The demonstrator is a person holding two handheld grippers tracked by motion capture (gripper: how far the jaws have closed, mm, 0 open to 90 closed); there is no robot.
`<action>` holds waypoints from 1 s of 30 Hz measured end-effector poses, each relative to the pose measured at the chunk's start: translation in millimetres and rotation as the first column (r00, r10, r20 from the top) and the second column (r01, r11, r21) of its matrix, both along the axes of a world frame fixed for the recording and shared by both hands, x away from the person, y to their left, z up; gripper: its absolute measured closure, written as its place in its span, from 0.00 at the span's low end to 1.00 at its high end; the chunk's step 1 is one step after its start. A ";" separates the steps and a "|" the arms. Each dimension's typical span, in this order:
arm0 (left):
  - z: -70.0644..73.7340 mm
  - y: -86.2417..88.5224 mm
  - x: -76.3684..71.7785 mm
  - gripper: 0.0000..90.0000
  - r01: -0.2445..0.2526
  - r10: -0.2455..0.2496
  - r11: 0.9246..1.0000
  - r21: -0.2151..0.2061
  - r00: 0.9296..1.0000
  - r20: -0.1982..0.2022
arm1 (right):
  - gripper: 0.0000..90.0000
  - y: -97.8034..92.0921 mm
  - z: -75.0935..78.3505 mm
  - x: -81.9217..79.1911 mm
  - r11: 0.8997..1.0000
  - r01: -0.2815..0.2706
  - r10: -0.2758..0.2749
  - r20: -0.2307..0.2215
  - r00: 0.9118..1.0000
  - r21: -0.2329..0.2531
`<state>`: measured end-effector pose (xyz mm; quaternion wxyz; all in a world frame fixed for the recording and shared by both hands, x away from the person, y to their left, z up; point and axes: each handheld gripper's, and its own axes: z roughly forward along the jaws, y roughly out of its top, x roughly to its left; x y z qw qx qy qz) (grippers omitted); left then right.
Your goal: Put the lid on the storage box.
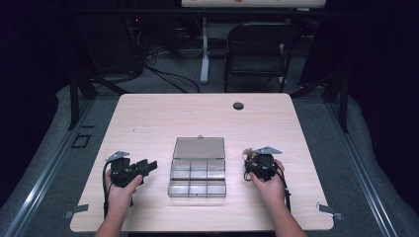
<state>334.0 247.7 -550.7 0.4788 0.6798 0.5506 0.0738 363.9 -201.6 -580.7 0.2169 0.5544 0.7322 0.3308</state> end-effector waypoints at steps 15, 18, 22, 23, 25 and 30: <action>0.7 0.0 -2.9 0.52 -0.008 0.008 1.000 -0.002 1.000 0.000 | 0.89 0.9 3.3 1.2 0.999 -0.033 0.033 -0.024 0.999 -0.028; 0.8 -0.3 -2.6 0.52 -0.008 0.008 1.000 -0.003 1.000 0.002 | 0.90 -0.7 4.3 1.2 0.999 -0.037 0.037 -0.030 0.999 -0.008; 0.6 -0.8 -2.2 0.52 -0.004 0.004 1.000 -0.001 1.000 0.002 | 0.90 -2.7 7.8 -0.8 0.999 -0.036 0.036 -0.013 0.999 0.017; 0.8 -1.0 -2.2 0.52 -0.003 0.003 1.000 0.000 1.000 0.000 | 0.90 -3.2 9.0 -1.6 0.999 -0.040 0.040 -0.009 0.999 0.023; 0.9 -1.1 -2.1 0.52 -0.002 0.002 1.000 -0.001 1.000 0.001 | 0.90 -3.6 11.2 -3.2 0.998 -0.042 0.042 0.003 0.999 0.037; 1.2 -1.7 -1.7 0.52 0.000 0.000 1.000 -0.002 1.000 0.004 | 0.90 -4.2 18.1 -9.0 0.997 -0.050 0.047 0.040 0.998 0.062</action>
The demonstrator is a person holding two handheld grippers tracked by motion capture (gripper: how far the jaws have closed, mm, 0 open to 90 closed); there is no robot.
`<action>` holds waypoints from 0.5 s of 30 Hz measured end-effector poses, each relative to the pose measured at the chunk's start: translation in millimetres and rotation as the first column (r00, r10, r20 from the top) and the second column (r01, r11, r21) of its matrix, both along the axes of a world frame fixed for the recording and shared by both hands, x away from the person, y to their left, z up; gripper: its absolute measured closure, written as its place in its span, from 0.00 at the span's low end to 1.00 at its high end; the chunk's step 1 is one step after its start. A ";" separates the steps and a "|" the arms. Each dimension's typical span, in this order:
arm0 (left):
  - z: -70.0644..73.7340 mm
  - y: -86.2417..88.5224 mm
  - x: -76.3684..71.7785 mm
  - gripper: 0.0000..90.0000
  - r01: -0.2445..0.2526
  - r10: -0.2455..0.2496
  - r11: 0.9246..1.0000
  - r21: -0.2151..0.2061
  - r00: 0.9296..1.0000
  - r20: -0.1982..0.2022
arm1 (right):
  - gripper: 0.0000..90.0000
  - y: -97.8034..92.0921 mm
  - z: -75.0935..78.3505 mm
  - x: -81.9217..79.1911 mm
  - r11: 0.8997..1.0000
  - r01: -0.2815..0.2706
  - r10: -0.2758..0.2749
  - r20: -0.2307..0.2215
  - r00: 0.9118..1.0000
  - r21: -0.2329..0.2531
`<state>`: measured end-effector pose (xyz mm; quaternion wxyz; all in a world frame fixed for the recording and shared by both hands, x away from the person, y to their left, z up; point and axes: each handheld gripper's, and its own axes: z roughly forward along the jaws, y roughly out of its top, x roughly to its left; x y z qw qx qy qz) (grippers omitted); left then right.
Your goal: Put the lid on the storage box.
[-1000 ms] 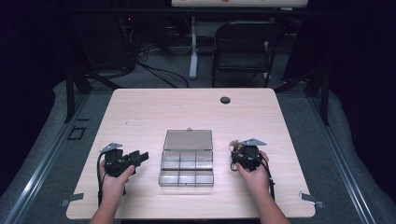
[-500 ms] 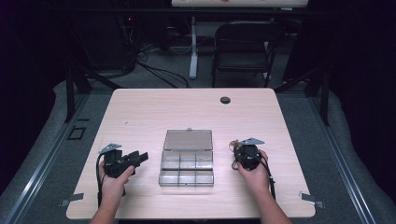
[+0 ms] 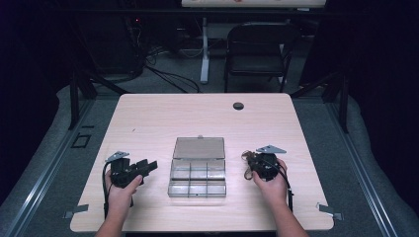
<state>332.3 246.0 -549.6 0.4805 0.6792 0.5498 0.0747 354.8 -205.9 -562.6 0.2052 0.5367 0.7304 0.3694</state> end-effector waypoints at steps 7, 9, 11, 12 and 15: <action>-0.2 -1.1 0.5 0.52 -0.002 0.002 1.000 -0.004 1.000 -0.001 | 0.90 -2.8 10.2 -7.3 0.999 0.001 -0.002 0.044 0.999 0.033; -0.3 -1.2 0.5 0.52 -0.002 0.002 1.000 -0.005 1.000 -0.001 | 0.90 -4.0 12.5 -8.6 0.999 0.002 -0.004 0.053 0.999 0.037; -0.3 -1.0 0.4 0.52 -0.001 0.001 1.000 -0.004 1.000 -0.001 | 0.90 -5.1 14.6 -9.6 0.999 0.002 -0.005 0.063 0.998 0.044; -0.3 -0.9 0.3 0.52 -0.001 0.001 1.000 -0.004 1.000 -0.001 | 0.90 -5.4 15.6 -10.2 0.999 0.005 -0.008 0.066 0.998 0.046; -0.3 -0.2 0.1 0.52 -0.001 0.001 1.000 -0.004 1.000 -0.001 | 0.90 -6.6 18.7 -11.8 0.999 0.006 -0.009 0.077 0.997 0.046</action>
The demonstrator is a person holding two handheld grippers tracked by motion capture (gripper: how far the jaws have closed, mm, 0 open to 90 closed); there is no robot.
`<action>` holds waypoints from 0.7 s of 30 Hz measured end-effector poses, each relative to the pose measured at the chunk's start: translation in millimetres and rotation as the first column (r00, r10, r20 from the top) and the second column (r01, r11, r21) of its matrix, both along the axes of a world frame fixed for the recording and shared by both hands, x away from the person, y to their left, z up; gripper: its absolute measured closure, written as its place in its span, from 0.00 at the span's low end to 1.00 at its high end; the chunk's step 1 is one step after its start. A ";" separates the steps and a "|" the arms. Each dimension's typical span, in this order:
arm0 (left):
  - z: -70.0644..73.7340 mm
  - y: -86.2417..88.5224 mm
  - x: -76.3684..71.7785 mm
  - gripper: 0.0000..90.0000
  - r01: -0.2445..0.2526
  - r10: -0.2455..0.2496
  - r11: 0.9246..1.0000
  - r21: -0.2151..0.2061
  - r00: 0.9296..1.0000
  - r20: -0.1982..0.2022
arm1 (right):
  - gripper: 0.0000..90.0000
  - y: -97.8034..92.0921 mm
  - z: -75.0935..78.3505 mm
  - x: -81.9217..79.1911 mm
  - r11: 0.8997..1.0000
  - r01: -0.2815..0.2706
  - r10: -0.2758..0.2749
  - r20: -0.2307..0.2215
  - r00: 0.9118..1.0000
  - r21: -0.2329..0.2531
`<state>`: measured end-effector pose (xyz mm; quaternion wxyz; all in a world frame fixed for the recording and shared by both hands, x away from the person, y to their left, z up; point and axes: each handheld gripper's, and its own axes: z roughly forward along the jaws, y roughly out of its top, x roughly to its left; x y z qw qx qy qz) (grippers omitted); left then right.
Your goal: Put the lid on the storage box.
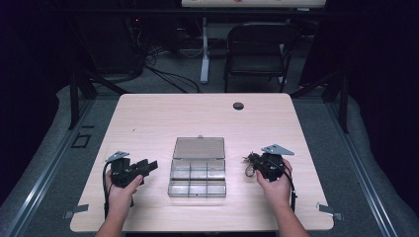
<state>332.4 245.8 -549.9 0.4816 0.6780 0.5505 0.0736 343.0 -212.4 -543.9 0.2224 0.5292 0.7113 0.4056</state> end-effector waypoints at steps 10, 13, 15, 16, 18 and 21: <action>0.2 0.3 -0.4 0.52 -0.007 0.007 1.000 0.000 1.000 -0.002 | 0.90 -1.9 6.1 -4.4 1.000 -0.006 0.006 0.025 1.000 0.022; 0.0 0.3 -0.3 0.52 -0.005 0.005 1.000 0.003 1.000 -0.001 | 0.90 -2.6 7.9 -5.3 1.000 -0.010 0.009 0.025 1.000 0.024; 0.2 0.4 -0.5 0.52 -0.006 0.006 1.000 0.003 1.000 -0.003 | 0.90 -2.6 9.3 -6.2 1.000 -0.009 0.008 0.034 0.999 0.026; 0.2 0.5 -0.5 0.52 -0.007 0.007 1.000 0.003 1.000 -0.003 | 0.90 -2.8 10.3 -6.8 1.000 -0.009 0.008 0.036 0.999 0.022; 0.2 0.6 -0.6 0.52 -0.008 0.008 1.000 0.004 1.000 -0.003 | 0.90 -2.5 11.8 -8.1 0.999 -0.014 0.012 0.044 0.999 0.029; 0.2 0.6 -0.7 0.52 -0.008 0.008 1.000 0.004 1.000 -0.003 | 0.90 -1.5 14.6 -10.5 0.999 -0.018 0.017 0.054 0.998 0.026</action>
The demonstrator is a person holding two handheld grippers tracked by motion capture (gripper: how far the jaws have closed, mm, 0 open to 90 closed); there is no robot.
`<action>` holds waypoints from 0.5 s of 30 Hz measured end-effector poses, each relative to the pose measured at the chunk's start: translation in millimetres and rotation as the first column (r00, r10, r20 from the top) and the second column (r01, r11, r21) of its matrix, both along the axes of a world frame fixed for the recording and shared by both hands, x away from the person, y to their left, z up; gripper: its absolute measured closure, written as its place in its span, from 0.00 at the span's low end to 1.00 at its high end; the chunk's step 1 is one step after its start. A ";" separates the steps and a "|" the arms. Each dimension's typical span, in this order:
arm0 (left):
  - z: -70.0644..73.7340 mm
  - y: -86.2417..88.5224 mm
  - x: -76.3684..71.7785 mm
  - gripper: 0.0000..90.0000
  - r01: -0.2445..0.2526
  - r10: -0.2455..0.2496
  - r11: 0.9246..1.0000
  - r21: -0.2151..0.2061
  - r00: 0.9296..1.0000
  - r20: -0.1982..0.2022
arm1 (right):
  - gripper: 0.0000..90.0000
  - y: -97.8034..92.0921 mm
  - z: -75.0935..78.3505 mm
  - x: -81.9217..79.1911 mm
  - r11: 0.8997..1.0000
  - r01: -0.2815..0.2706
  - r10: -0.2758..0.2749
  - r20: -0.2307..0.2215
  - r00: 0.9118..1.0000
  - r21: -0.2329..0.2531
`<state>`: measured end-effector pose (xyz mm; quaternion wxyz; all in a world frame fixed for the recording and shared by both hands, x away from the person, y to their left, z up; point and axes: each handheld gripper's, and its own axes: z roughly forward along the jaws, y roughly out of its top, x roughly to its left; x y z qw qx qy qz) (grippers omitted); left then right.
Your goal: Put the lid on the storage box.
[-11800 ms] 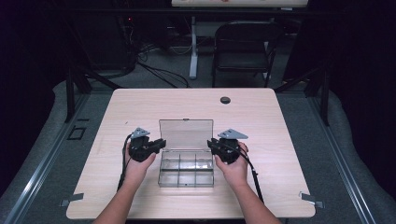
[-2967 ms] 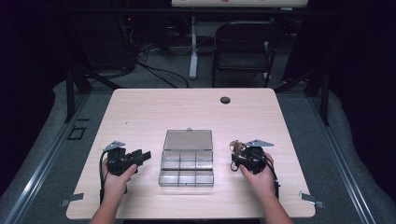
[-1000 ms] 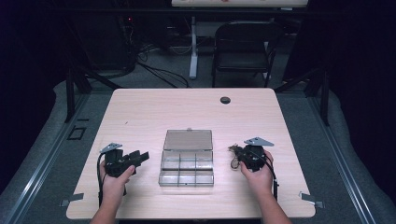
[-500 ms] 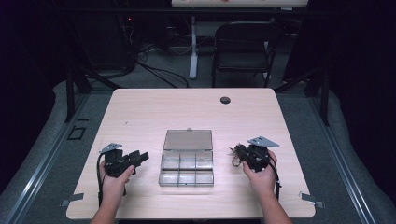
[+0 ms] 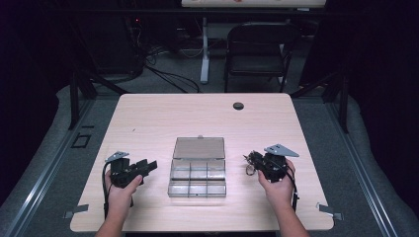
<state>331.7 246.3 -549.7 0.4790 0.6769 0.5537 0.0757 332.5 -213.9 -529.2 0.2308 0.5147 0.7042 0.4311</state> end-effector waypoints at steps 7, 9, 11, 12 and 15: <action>-0.2 0.2 0.1 0.52 -0.005 0.005 1.000 -0.002 1.000 0.002 | 0.90 5.9 6.2 -5.2 1.000 -0.023 0.023 0.028 0.999 0.004; -0.3 0.0 0.1 0.52 -0.005 0.005 1.000 -0.005 1.000 0.001 | 0.90 8.9 8.3 -6.7 0.999 -0.031 0.031 0.036 0.999 0.006; -0.3 0.2 0.0 0.52 -0.001 0.001 1.000 -0.001 1.000 0.001 | 0.90 11.1 10.9 -8.3 0.999 -0.042 0.041 0.046 0.998 0.000; -0.4 0.2 0.0 0.52 -0.001 0.001 1.000 -0.001 1.000 0.001 | 0.90 12.4 11.8 -9.0 0.999 -0.043 0.043 0.055 0.998 0.004; -0.6 0.3 0.2 0.52 -0.001 0.001 1.000 0.000 1.000 0.000 | 0.90 15.2 14.6 -11.3 0.998 -0.055 0.055 0.069 0.996 0.005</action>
